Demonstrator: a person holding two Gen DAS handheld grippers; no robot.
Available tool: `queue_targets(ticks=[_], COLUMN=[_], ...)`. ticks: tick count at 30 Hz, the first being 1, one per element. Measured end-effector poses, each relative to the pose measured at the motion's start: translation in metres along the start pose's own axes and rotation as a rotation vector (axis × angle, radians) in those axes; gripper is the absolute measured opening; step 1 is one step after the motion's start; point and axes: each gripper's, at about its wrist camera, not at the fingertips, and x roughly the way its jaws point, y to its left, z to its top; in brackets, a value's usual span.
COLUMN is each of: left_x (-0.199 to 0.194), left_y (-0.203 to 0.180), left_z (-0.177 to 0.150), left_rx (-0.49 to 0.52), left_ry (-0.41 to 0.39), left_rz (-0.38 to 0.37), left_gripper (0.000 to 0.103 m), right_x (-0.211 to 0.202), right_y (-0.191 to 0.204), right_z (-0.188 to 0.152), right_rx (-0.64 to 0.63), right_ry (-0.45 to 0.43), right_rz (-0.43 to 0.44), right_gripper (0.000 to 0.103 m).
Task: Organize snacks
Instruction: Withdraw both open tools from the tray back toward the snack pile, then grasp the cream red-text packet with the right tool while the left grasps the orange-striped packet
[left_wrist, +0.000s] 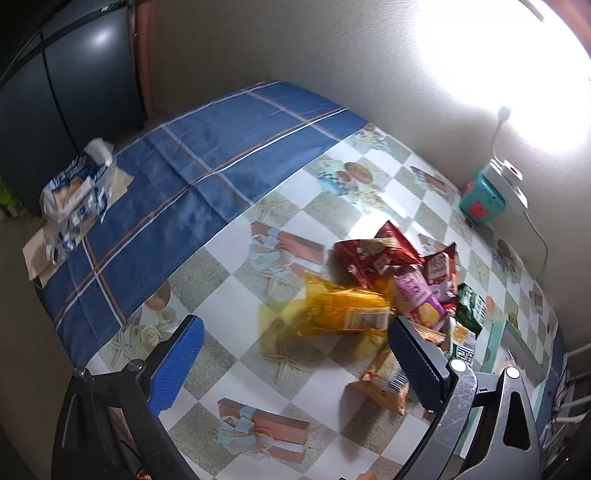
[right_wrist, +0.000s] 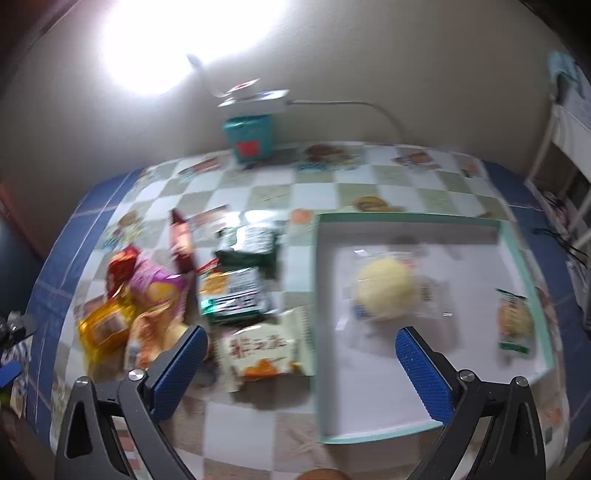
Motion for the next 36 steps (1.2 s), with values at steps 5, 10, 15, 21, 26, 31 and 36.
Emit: queue_targets(ticks=[5, 10, 15, 21, 26, 31, 36], left_x=[0.01, 0.022, 0.045, 0.068, 0.086, 0.1, 0.108], left_y=[0.007, -0.007, -0.034, -0.062, -0.079, -0.084, -0.091], left_z=[0.002, -0.001, -0.009, -0.019, -0.026, -0.031, -0.035], left_rx=[-0.03, 0.003, 0.08, 0.128, 0.153, 0.153, 0.16], left_ry=[0.003, 0.023, 0.116, 0.226, 0.273, 0.312, 0.324], left_rz=[-0.007, -0.039, -0.096, -0.174, -0.158, -0.165, -0.16], left_gripper=[0.1, 0.1, 0.1, 0.099, 0.099, 0.099, 0.085], right_x=[0.02, 0.034, 0.046, 0.058, 0.071, 0.077, 0.079], right_y=[0.013, 0.022, 0.025, 0.02, 0.018, 0.02, 0.022], right_z=[-0.002, 0.0, 0.002, 0.002, -0.001, -0.001, -0.001], right_rx=[-0.01, -0.054, -0.085, -0.064, -0.065, -0.061, -0.07], right_ry=[0.059, 0.098, 0.136, 0.177, 0.216, 0.234, 0.233], right_rz=[0.053, 0.084, 0.118, 0.168, 0.174, 0.186, 0.18], right_gripper=[0.102, 0.102, 0.094, 0.089, 0.085, 0.085, 0.085])
